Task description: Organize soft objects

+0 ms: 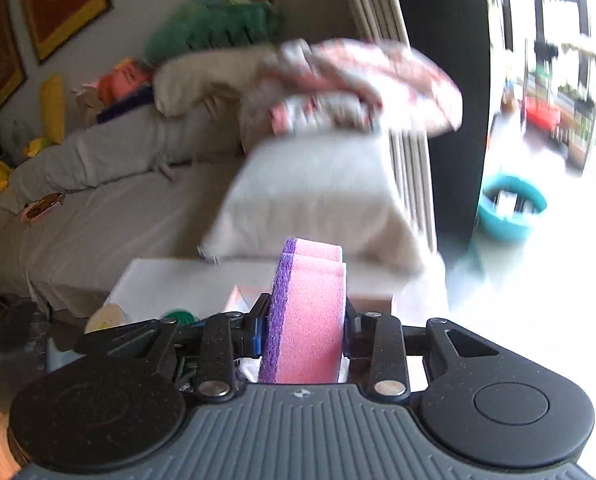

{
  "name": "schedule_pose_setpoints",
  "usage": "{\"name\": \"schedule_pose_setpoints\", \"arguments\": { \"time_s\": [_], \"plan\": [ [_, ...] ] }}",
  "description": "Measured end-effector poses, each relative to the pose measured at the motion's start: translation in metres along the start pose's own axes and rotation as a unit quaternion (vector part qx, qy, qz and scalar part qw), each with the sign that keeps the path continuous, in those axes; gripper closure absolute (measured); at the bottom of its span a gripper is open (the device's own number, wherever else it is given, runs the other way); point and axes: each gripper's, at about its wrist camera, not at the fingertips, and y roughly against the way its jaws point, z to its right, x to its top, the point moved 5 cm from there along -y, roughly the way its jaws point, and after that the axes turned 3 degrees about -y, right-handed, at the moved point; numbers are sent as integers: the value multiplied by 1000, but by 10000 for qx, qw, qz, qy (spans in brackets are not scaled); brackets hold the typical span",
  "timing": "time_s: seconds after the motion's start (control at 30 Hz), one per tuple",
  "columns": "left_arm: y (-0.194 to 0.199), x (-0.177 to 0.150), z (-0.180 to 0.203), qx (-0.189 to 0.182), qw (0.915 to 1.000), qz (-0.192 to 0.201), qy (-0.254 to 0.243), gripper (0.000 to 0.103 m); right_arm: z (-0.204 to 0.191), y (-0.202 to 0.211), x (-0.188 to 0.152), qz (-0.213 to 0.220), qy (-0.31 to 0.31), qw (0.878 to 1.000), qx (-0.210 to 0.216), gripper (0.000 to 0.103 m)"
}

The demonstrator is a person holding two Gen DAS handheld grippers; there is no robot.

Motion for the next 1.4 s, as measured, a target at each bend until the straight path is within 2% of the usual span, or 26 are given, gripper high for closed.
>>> {"name": "schedule_pose_setpoints", "arguments": {
  "time_s": [0.1, 0.17, 0.3, 0.4, 0.5, 0.6, 0.7, 0.77, 0.83, 0.9, 0.97, 1.0, 1.07, 1.17, 1.23, 1.27, 1.3, 1.37, 1.4],
  "plan": [
    [23, 5, -15, -46, 9995, 106, 280, 86, 6, -36, -14, -273, -236, 9993, 58, 71],
    [47, 15, -19, 36, 9995, 249, 205, 86, 7, -59, -18, -395, -553, 9972, 324, 71],
    [92, 3, -20, 66, 9992, 381, 44, 86, 3, -101, -19, -416, -1463, 9848, 842, 71],
    [100, -21, -26, 43, 10000, 51, 67, 86, -4, -134, -25, -598, -1793, 9776, 925, 68],
    [95, -53, -43, 129, 9986, -484, 170, 86, -9, -149, -38, -796, -1642, 9810, 657, 58],
    [98, -85, -62, 385, 9956, -824, 244, 86, -6, -135, -44, -543, -1364, 9888, 277, 51],
    [102, -106, -76, 814, 9911, -1042, 180, 86, 1, -104, -50, -166, -1147, 9932, -143, 50],
    [104, -115, -79, 1070, 9876, -1144, 80, 86, 0, -78, -58, 51, -953, 9953, -157, 49],
    [107, -124, -73, 1123, 9859, -1244, 19, 86, -7, -48, -73, 249, -600, 9978, -144, 44],
    [108, -131, -62, 1053, 9859, -1299, -19, 86, -18, -19, -96, 468, -162, 9985, -233, 33],
    [106, -139, -50, 1011, 9853, -1380, -29, 84, -27, 1, -123, 698, 150, 9965, -445, 30],
    [106, -141, -44, 1079, 9856, -1296, -84, 82, -30, 6, -138, 712, 239, 9955, -583, 29],
    [105, -145, -30, 1124, 9853, -1268, -218, 71, -33, 6, -166, 491, 302, 9957, -720, 29],
    [102, -150, -11, 990, 9870, -1214, -366, 58, -33, -8, -205, 39, 204, 9978, -627, 29],
    [98, -154, 0, 1122, 9857, -1146, -517, 47, -28, -18, -224, -150, 129, 9976, -665, 29],
    [96, -155, 4, 1179, 9855, -1108, -514, 45, -26, -23, -231, -226, 117, 9973, -695, 28],
    [93, -155, 6, 1238, 9857, -1045, -465, 45, -27, -24, -234, -81, 219, 9970, -735, 27],
    [87, -155, 10, 1401, 9848, -922, -449, 45, -28, -26, -239, -42, 427, 9937, -1031, 25],
    [87, -156, 12, 1496, 9836, -875, -495, 45, -29, -28, -240, -8, 538, 9922, -1123, 17]
  ]
}}
